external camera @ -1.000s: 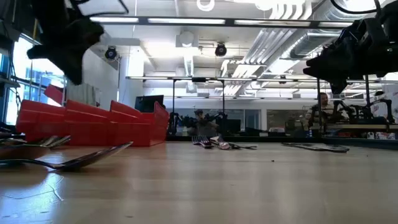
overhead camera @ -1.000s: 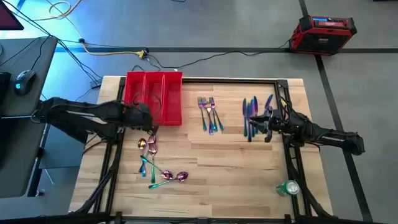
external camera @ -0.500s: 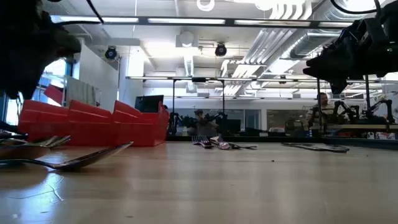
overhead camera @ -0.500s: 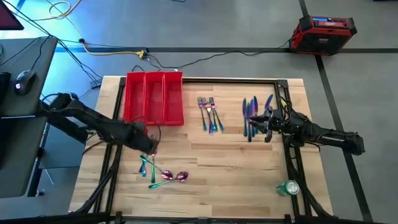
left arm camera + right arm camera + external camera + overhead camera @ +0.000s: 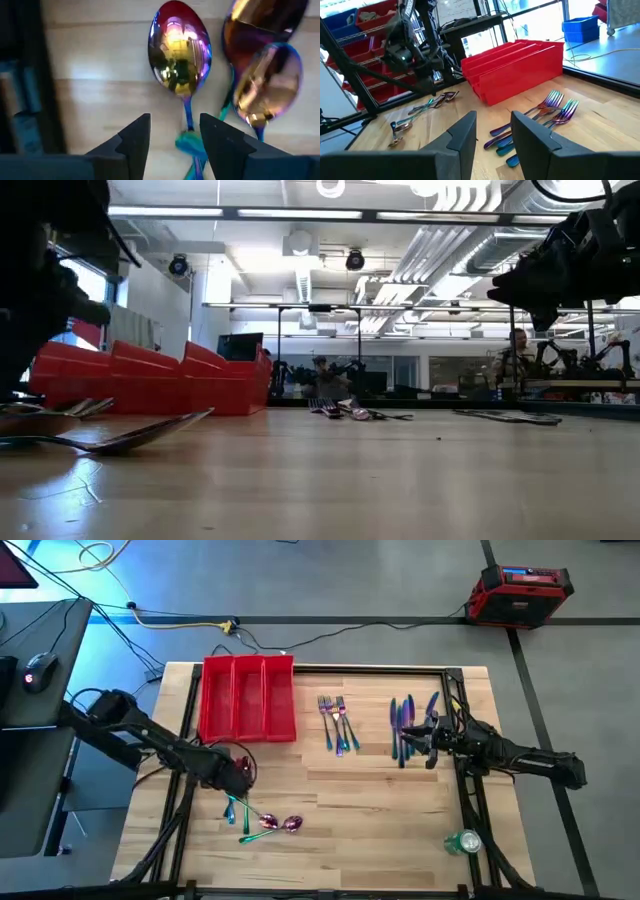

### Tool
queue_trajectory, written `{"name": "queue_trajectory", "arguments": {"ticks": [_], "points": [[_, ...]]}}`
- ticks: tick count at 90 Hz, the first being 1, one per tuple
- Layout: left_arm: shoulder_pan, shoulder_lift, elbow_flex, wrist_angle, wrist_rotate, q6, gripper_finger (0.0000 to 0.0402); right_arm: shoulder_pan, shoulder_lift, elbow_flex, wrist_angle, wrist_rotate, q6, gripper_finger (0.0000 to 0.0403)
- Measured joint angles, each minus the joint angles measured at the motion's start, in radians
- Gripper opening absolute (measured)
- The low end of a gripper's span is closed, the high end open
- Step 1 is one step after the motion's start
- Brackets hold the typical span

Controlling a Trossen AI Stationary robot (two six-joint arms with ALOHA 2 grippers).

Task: Sort silverware
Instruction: Put the blue spoon into the left red bin

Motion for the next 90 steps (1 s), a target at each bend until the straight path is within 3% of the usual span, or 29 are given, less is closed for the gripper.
{"name": "queue_trajectory", "arguments": {"ticks": [31, 39, 56, 76, 90], "points": [[0.052, -0.009, -0.106, 0.098, -0.013, 0.026, 0.0145, 0.0, 0.0, 0.0, 0.0, 0.0, 0.0, 0.011], [0.056, -0.009, -0.106, 0.101, -0.011, 0.043, 0.0114, 0.0, 0.0, 0.0, 0.0, 0.0, 0.0, 0.011], [0.057, -0.007, -0.103, 0.096, -0.009, 0.059, 0.0011, 0.0, 0.0, 0.0, 0.0, 0.0, 0.0, 0.011], [0.057, -0.005, 0.05, -0.163, -0.063, 0.071, 0.0003, 0.0, 0.0, 0.0, 0.0, 0.0, 0.0, 0.011], [0.056, -0.011, 0.208, -0.314, -0.169, 0.079, 0.0002, 0.0, 0.0, 0.0, 0.0, 0.0, 0.0, 0.011]]}}
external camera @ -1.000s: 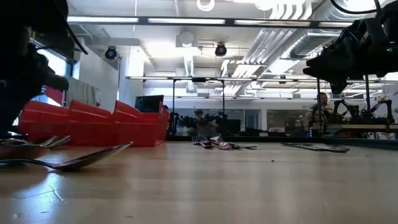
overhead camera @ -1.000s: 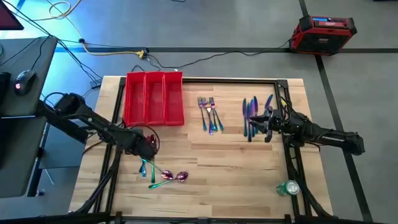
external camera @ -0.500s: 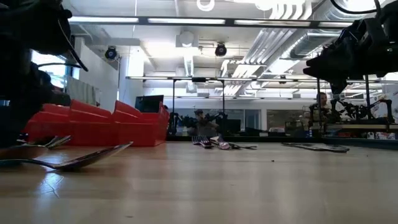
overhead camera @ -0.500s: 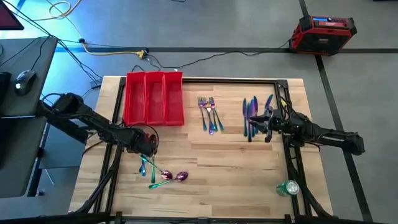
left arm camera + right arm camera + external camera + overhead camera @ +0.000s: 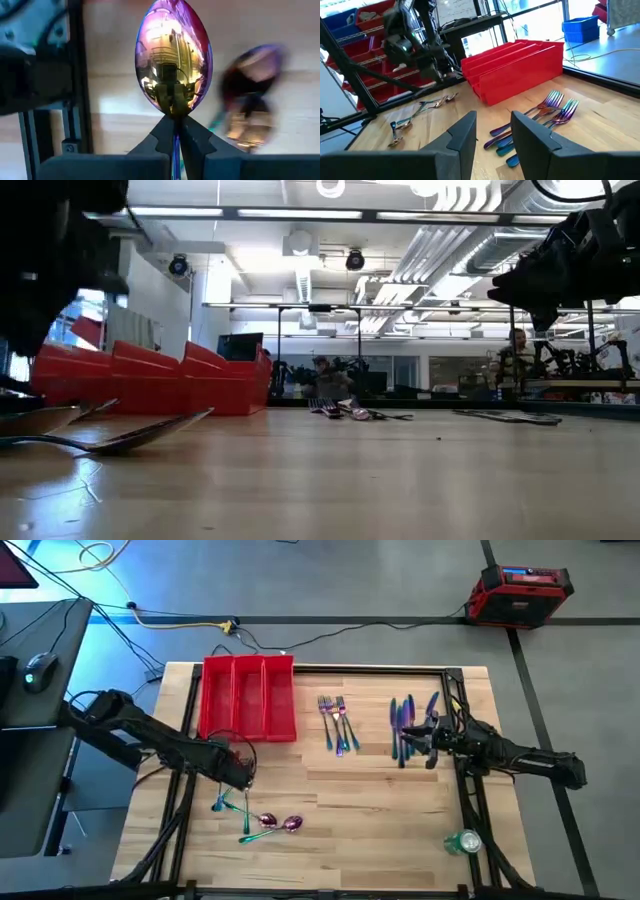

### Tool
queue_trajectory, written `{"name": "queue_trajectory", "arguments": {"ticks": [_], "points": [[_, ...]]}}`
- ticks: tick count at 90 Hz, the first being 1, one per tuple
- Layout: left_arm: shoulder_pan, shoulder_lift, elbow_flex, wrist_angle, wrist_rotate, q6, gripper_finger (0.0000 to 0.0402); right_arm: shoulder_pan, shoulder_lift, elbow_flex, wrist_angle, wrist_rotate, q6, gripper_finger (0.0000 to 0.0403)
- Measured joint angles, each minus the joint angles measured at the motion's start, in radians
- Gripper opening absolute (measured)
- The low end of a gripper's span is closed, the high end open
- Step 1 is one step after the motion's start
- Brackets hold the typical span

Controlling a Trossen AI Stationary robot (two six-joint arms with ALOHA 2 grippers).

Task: Sort silverware
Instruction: Put the blue spoon into the left red bin

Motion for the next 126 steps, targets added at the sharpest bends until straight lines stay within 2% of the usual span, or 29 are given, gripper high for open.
{"name": "queue_trajectory", "arguments": {"ticks": [10, 23, 29, 37, 50, 65, 81, 89, 104, 126], "points": [[0.0, 0.0, 0.137, -0.126, -0.137, 0.002, 0.0001, 0.0, 0.0, 0.0, 0.0, 0.0, 0.0, 0.011], [0.023, -0.002, 0.296, -0.269, -0.395, 0.007, 0.0001, 0.0, 0.0, 0.0, 0.0, 0.0, 0.0, 0.011], [0.076, -0.021, 0.324, -0.265, -0.5, 0.087, 0.0, 0.0, 0.0, 0.0, 0.0, 0.0, 0.0, 0.011], [0.19, -0.027, 0.356, -0.267, -0.56, 0.213, 0.0, 0.0, 0.0, 0.0, 0.0, 0.0, 0.0, 0.011], [0.442, -0.031, 0.368, -0.269, -0.553, 0.453, 0.0, 0.0, 0.0, 0.0, 0.0, 0.0, 0.0, 0.011], [0.736, -0.031, 0.369, -0.258, -0.49, 0.703, 0.0, 0.0, 0.0, 0.0, 0.0, 0.0, 0.0, 0.011], [0.985, -0.029, 0.365, -0.038, -0.385, 1.008, 0.0, 0.0, 0.0, 0.0, 0.0, 0.0, 0.0, 0.011], [1.085, -0.01, 0.366, 0.052, -0.32, 1.105, 0.0, 0.0, 0.0, 0.0, 0.0, 0.0, 0.0, 0.011], [1.212, 0.091, 0.366, 0.07, -0.23, 1.188, 0.0, 0.0, 0.0, 0.0, 0.0, 0.0, 0.0, 0.011], [1.273, 0.296, 0.366, 0.078, -0.182, 1.264, 0.0, 0.0, 0.0, 0.0, 0.0, 0.0, 0.0, 0.011]]}}
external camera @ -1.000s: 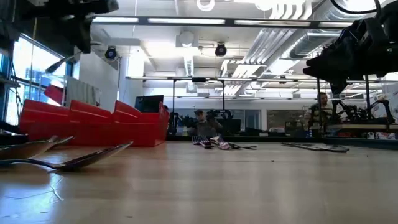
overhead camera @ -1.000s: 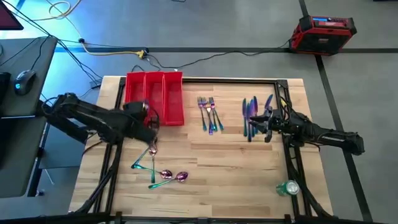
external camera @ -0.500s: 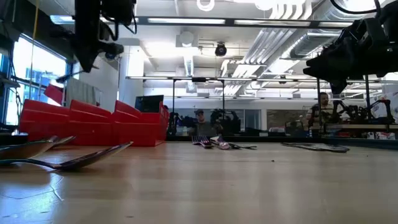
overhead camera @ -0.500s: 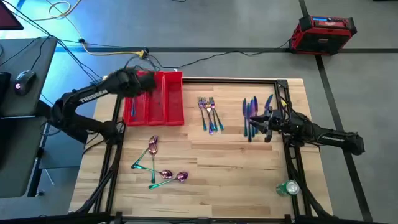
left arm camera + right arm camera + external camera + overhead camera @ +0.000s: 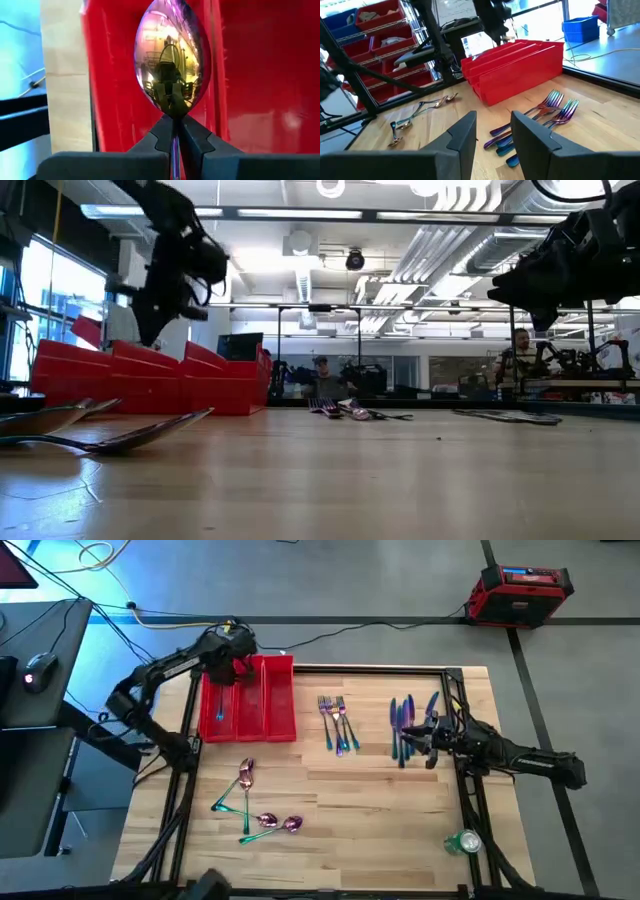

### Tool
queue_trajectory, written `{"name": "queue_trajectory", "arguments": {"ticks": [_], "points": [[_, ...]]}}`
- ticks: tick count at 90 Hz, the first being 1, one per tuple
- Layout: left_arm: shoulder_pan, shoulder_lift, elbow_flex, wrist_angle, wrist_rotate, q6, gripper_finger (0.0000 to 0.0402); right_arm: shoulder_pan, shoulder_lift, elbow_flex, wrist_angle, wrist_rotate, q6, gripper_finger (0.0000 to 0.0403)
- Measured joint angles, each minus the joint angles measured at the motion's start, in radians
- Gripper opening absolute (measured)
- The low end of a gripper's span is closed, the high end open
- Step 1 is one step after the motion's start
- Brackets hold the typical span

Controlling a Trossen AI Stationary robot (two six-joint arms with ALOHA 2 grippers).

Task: Sort silverware
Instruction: Put the blue spoon into the left red bin

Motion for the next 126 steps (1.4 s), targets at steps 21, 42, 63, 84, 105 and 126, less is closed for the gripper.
{"name": "queue_trajectory", "arguments": {"ticks": [21, 42, 63, 84, 105, 126], "points": [[0.051, 0.116, 0.0, -0.001, -0.001, 0.022, 0.0, 0.0, 0.0, 0.0, 0.0, 0.0, 0.0, 0.011], [0.079, 0.191, 0.0, -0.001, 0.04, 0.056, 0.0006, 0.0, 0.0, 0.0, 0.0, 0.0, 0.0, 0.011], [0.078, 0.183, 0.005, -0.016, 0.021, 0.111, 0.0055, 0.0, 0.0, 0.0, 0.0, 0.0, 0.0, 0.011], [0.056, 0.046, 0.056, -0.094, -0.01, 0.134, 0.0096, 0.0, 0.0, 0.0, 0.0, 0.0, 0.0, 0.011], [-0.143, -0.179, 0.066, -0.139, 0.075, 0.087, 0.0097, 0.0, 0.0, 0.0, 0.0, 0.0, 0.0, 0.011], [-0.661, -0.338, 0.003, -0.155, 0.244, -0.24, 0.0094, 0.0, 0.0, 0.0, 0.0, 0.001, 0.0, 0.011]]}}
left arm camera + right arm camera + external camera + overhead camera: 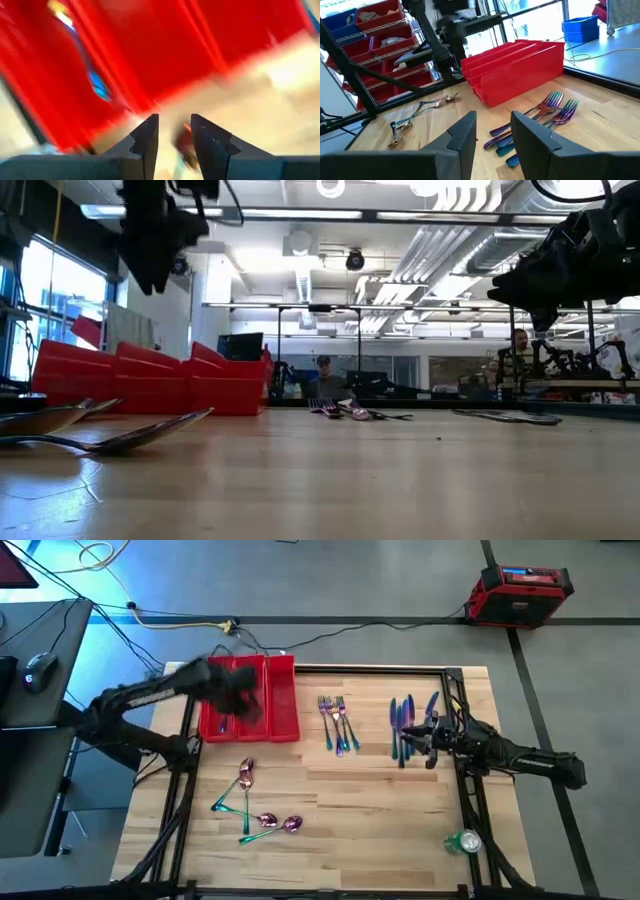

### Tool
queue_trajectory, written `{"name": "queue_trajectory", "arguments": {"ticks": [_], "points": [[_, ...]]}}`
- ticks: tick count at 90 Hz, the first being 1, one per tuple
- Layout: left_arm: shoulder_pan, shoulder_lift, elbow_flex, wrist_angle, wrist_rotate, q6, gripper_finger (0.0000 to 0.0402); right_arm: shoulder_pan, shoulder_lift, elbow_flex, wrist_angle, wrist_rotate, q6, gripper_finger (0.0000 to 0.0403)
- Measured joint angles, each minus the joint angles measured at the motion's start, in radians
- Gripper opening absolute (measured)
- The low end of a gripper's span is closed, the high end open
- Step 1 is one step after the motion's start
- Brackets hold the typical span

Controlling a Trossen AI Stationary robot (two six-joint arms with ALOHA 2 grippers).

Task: Sort silverware
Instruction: Put the blue spoon into the left red bin

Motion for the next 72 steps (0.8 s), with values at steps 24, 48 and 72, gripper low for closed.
{"name": "queue_trajectory", "arguments": {"ticks": [24, 48, 72], "points": [[-0.57, 0.033, -0.08, 0.019, 0.052, -0.581, 0.0094, 0.0, 0.0, 0.0, 0.0, 0.0, 0.0, 0.011], [-0.674, 0.099, -0.284, 0.111, 0.111, -0.731, 0.0102, 0.0, 0.0, 0.0, 0.0, 0.0, 0.0, 0.011], [-0.567, 0.097, -0.472, 0.332, 0.153, -0.605, 0.0134, 0.0, 0.0, 0.0, 0.0, 0.0, 0.0, 0.011]]}}
